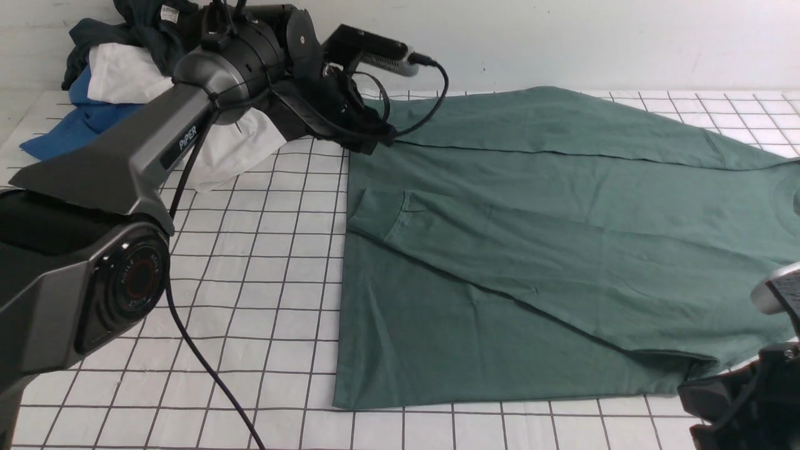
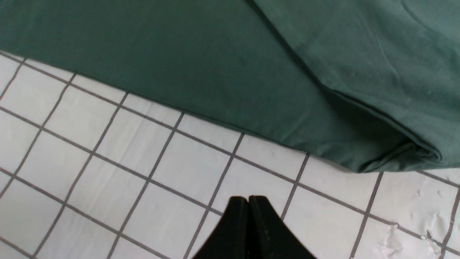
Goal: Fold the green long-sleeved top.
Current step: Use the left arm to clamp the cuff farthest from it
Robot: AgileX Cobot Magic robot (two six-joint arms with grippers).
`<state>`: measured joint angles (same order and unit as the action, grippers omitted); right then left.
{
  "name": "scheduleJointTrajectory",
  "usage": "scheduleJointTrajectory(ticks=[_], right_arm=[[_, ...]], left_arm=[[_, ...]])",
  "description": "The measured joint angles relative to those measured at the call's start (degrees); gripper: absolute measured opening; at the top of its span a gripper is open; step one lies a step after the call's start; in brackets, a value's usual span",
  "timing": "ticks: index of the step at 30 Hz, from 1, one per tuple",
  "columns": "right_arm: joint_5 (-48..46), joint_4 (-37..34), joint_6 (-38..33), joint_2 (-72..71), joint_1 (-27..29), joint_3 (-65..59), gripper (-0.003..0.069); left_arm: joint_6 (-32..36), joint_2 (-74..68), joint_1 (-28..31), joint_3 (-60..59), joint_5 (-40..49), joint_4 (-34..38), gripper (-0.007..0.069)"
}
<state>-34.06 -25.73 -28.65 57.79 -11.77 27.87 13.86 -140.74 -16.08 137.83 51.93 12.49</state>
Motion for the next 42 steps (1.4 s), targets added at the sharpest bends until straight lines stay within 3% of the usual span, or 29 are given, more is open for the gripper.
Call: scheduleJointTrajectory(ticks=[5, 10, 12, 17, 22, 28, 32, 37, 39, 42], right_arm=[[3.76, -4.94, -1.47, 1.18, -1.26, 0.34, -0.0010], [7.13, -9.61, -6.62, 11.62, -6.67, 6.34, -0.0010], [7.13, -9.80, -6.78, 14.19, -8.25, 8.09, -0.0010], [7.15, -7.94, -6.90, 27.82, -18.05, 19.72, 0.0003], [3.52, -1.96, -5.31, 35.95, -25.67, 29.23, 0.0084], [1.67, 2.28, -3.71, 42.94, -33.43, 39.27, 0.0286], [4.85, 3.06, -3.48, 48.89, -37.91, 42.35, 0.0404], [7.22, 5.01, -2.01, 54.22, -38.89, 42.65, 0.0422], [10.13, 7.40, -0.45, 56.80, -38.89, 42.65, 0.0409], [13.07, 8.74, -0.02, 57.35, -38.89, 42.78, 0.0370]], left_arm=[[-1.79, -4.27, 1.38, 8.63, -2.70, 1.41, 0.0385], [-1.96, -9.81, 2.26, 12.89, -5.89, 4.84, 0.0393], [-1.96, -10.19, 2.41, 12.99, -3.35, 5.06, 0.0393], [-1.24, -10.05, 3.12, 15.66, 16.83, 5.00, 0.0393], [-3.01, -8.04, 3.27, 15.69, 18.97, 3.77, 0.0393], [-3.83, 2.89, 3.33, 7.43, 19.19, 1.31, 0.0355], [-3.07, 16.34, 3.33, -8.73, 19.13, 0.64, 0.0314], [-1.17, 28.32, 3.33, -26.53, 19.20, -0.54, 0.0290], [0.73, 32.88, 3.33, -35.36, 19.33, -0.71, 0.0286], [2.60, 35.29, 3.33, -39.06, 19.59, -0.71, 0.0286]])
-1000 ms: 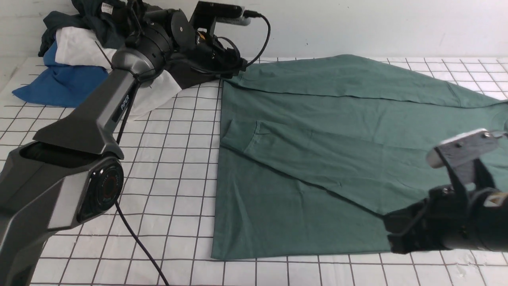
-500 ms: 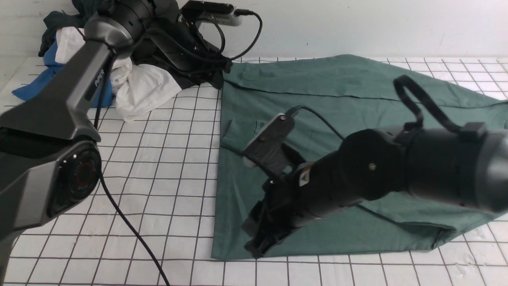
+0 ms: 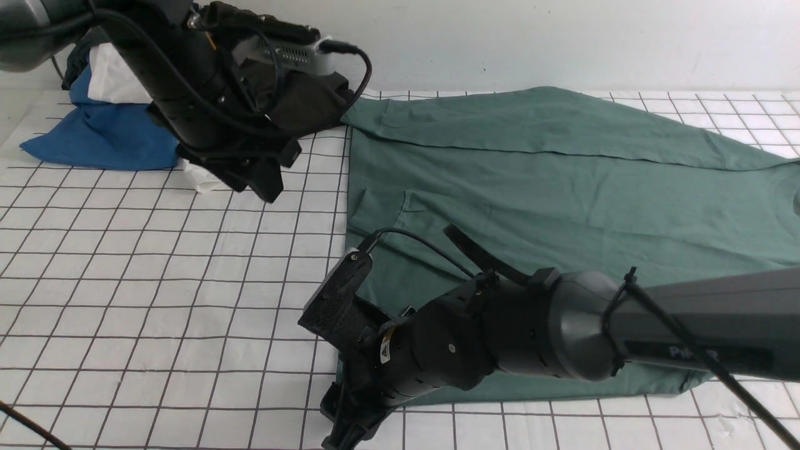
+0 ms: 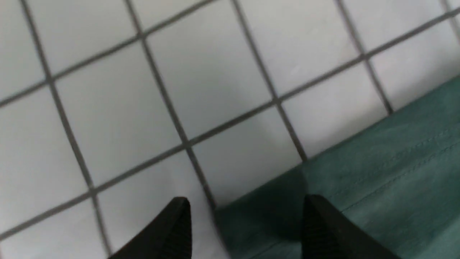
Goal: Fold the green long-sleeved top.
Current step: Use the left arm to clamp the cuff farthest from it
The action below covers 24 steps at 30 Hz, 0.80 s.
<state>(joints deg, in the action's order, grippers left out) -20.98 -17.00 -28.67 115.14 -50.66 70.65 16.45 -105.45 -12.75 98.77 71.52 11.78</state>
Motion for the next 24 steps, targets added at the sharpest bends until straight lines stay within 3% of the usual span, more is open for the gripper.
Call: scheduleJointTrajectory(ticks=[6, 7, 8, 17, 24], right_arm=[[1.75, 4.00, 0.47, 0.53, 0.00, 0.06, 0.0092], [1.75, 4.14, 0.47, 0.53, 0.00, 0.06, 0.0092], [1.75, 4.63, 0.47, 0.53, 0.00, 0.06, 0.0036], [-4.60, 0.37, 0.52, -3.93, 0.00, 0.06, 0.0010], [-4.78, -8.62, -2.30, -4.40, -1.52, 0.01, 0.0010]], left_arm=[[0.31, 1.18, 0.00, -1.38, -1.15, 0.25, 0.0286], [0.31, 1.18, 0.00, -1.38, -1.20, 0.25, 0.0286], [0.32, 1.18, 0.00, -1.45, -1.49, 0.25, 0.0286], [0.38, -0.49, 0.00, -1.49, -12.62, 2.43, 0.0286], [0.27, -12.98, 0.01, 9.85, -13.81, 4.76, 0.0289]])
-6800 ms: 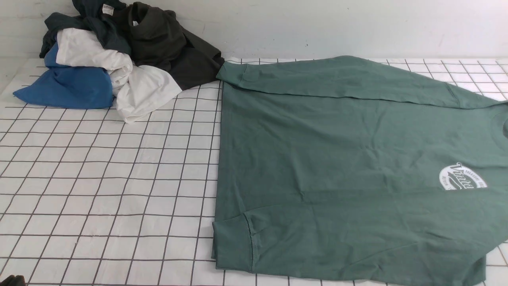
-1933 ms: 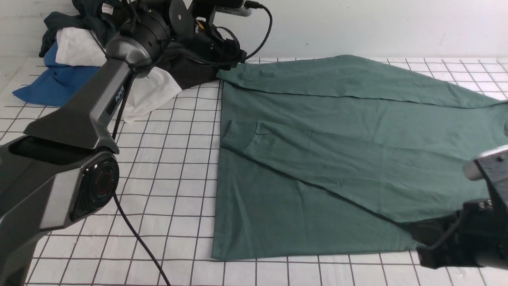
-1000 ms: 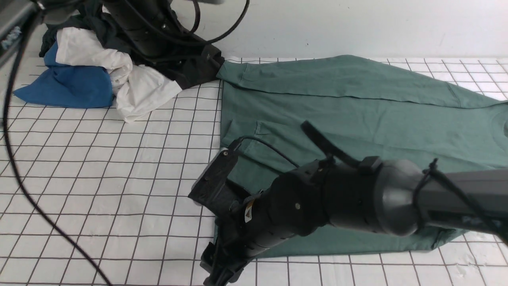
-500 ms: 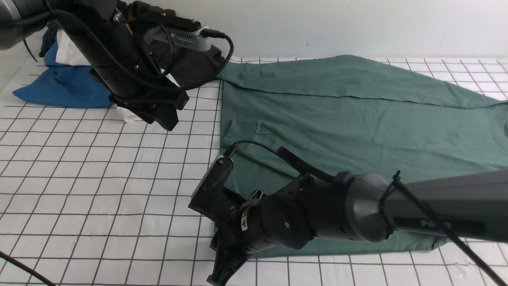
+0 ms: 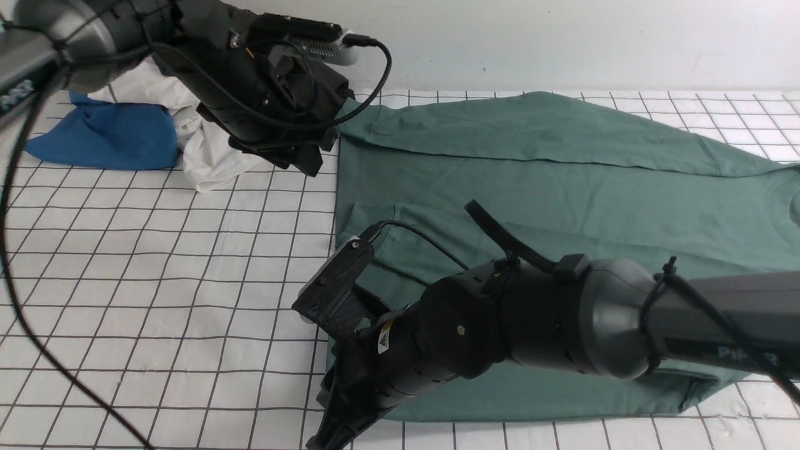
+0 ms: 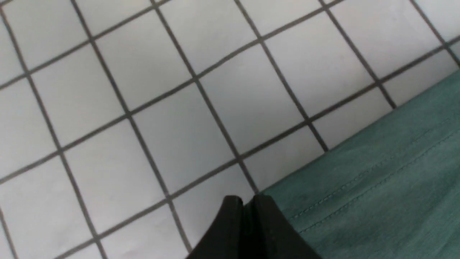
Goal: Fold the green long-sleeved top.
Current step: Use the left arm to clamp the cuff farthest from it
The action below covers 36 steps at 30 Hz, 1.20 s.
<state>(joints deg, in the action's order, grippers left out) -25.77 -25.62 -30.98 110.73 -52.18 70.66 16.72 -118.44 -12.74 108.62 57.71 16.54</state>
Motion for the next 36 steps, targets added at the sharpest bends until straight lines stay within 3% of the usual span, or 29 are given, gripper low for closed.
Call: scheduleJointTrajectory(ticks=[5, 10, 11, 14, 19, 24, 27, 29, 30, 31, 36], right_arm=[[2.24, -1.03, -0.47, 0.06, -0.83, 0.00, 0.0066], [0.31, -1.51, 3.89, -1.46, -0.01, 0.00, 0.0263], [0.10, -1.51, 4.03, -1.62, 0.05, 0.00, 0.0272], [-6.08, -1.01, 4.91, -4.78, 1.76, 0.00, 0.0384], [-13.90, -0.59, 5.04, -7.83, 3.89, 0.00, 0.0421], [-17.24, -0.48, 5.42, -8.64, 5.57, 0.00, 0.0423], [-17.16, -0.48, 7.30, -8.64, 6.04, 0.00, 0.0423], [-16.96, -0.47, 8.76, -8.64, 6.24, 0.00, 0.0421], [-16.96, -0.46, 9.05, -8.64, 6.31, 0.00, 0.0421], [-16.89, -0.35, 9.64, -8.64, 6.58, 0.00, 0.0419], [-17.51, 1.43, 10.51, -9.64, 7.33, 0.00, 0.0411]], left_arm=[[-0.16, -11.12, 0.05, 13.13, -5.07, -0.01, 0.0377], [-1.89, -22.21, 0.05, 25.12, -15.71, 0.05, 0.0517], [-1.94, -22.63, 0.05, 25.88, -16.00, 0.05, 0.0520], [-3.98, -29.56, 0.61, 31.25, -19.77, 0.48, 0.0545], [-9.26, -36.02, 2.12, 36.59, -23.18, 1.42, 0.0531], [-11.62, -41.10, 2.97, 40.45, -29.37, 4.70, 0.0432], [-10.73, -42.80, 2.97, 41.00, -33.10, 7.65, 0.0293], [-8.75, -43.47, 2.91, 41.06, -34.23, 10.42, 0.0148], [-8.21, -43.55, 2.91, 41.06, -34.23, 10.67, 0.0134], [-5.79, -43.82, 2.91, 41.06, -34.16, 12.93, 0.0055], [2.67, -43.06, 3.40, 41.06, -27.82, 20.97, -0.0006]])
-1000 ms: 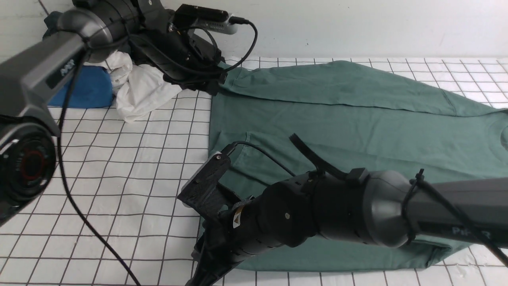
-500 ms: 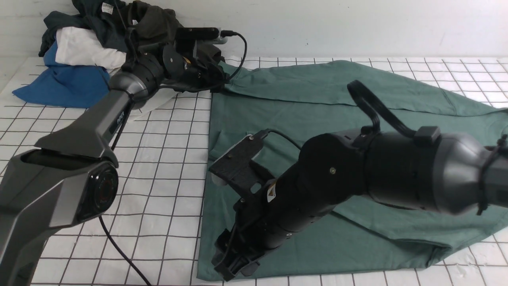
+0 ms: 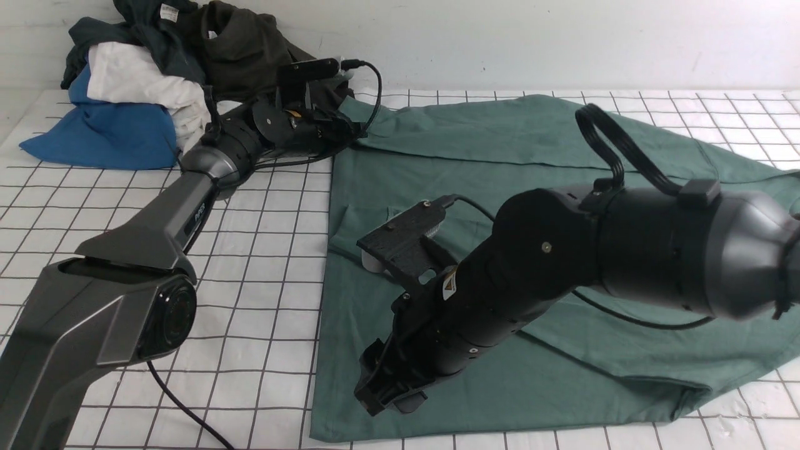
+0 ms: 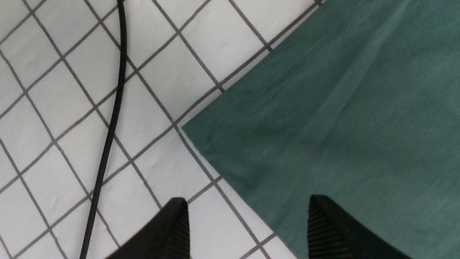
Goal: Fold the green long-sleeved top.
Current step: Use the left arm to clamp the cuff farthest from it
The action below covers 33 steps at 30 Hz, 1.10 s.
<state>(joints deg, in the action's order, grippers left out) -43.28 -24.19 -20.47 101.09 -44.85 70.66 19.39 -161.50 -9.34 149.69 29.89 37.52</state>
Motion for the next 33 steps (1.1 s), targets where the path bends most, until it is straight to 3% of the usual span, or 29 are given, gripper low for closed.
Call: scheduleJointTrajectory(ticks=[7, 14, 18, 20, 24, 27, 29, 31, 33], right_arm=[[-2.56, 3.66, 0.59, -2.06, 2.60, 0.00, 0.0409], [-3.30, 8.26, 4.10, -2.29, 3.79, -0.07, 0.0409], [-3.41, 9.71, 5.23, -2.29, 3.87, -0.11, 0.0409], [-3.41, 9.91, 5.38, -2.29, 3.87, -0.11, 0.0409], [-3.55, 9.99, 5.38, -2.29, 3.87, -0.11, 0.0409], [-4.72, 9.99, 5.38, -2.29, 3.87, -0.11, 0.0409], [-5.32, 9.99, 5.38, -2.29, 3.87, -0.11, 0.0409], [-5.59, 9.99, 5.38, -2.29, 3.87, -0.11, 0.0409], [-5.53, 9.84, 5.38, -2.29, 3.87, -0.11, 0.0409]], left_arm=[[8.38, 5.39, 1.61, 4.92, 23.83, 6.70, -0.0008], [6.73, 9.75, 1.70, 10.92, 33.23, 5.51, -0.0008], [4.46, 9.04, 1.70, 11.35, 30.53, 0.93, -0.0006], [3.43, 6.34, 1.70, 11.35, 23.77, -2.64, 0.0023], [3.86, 1.24, 1.70, 11.35, 12.91, -4.68, 0.0148], [4.73, -3.09, 1.81, 11.13, 4.53, -4.79, 0.0366], [5.38, -4.74, 1.81, 11.07, 0.76, -3.45, 0.0461], [6.10, -6.17, 1.81, 11.07, -2.44, -1.16, 0.0503], [7.56, -7.58, 1.81, 11.07, -4.44, 2.20, 0.0478]])
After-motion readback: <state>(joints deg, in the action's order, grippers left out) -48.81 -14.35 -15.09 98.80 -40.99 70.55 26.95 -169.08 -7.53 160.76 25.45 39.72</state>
